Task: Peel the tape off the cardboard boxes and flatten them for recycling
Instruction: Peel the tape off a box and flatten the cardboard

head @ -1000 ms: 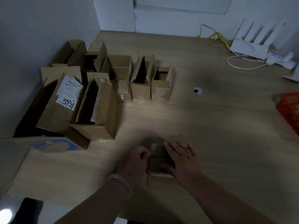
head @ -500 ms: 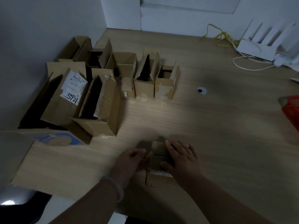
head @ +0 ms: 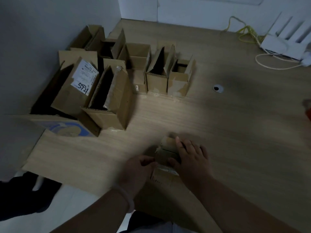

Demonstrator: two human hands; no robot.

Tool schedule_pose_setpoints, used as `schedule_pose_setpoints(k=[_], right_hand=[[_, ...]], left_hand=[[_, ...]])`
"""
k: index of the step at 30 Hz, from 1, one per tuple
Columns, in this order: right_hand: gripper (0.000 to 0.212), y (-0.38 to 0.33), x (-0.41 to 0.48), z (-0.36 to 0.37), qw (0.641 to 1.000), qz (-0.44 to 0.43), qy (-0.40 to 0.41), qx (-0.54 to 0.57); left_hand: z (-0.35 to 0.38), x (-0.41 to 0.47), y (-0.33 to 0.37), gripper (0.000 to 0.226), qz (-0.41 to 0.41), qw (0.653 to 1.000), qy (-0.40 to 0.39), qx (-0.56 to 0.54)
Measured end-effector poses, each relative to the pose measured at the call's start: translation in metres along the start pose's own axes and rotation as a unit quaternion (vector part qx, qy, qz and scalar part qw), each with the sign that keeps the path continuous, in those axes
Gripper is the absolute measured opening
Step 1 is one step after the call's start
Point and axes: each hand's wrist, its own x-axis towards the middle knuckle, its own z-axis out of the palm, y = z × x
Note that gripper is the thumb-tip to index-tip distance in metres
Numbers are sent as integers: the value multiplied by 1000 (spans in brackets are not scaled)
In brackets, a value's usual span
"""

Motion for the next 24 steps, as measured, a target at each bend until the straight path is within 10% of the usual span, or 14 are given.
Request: schedule_pose_setpoints(k=[11, 19, 24], right_hand=[[78, 3, 3, -7, 999, -32, 8, -30], [86, 48, -2, -15, 963, 8, 20, 270], [84, 60, -1, 2, 929, 121, -34, 347]], left_hand=[[15, 1, 2, 24, 35, 998, 28, -36], [15, 13, 7, 43, 23, 999, -7, 44], [16, 22, 27, 86, 233, 933, -31, 274]])
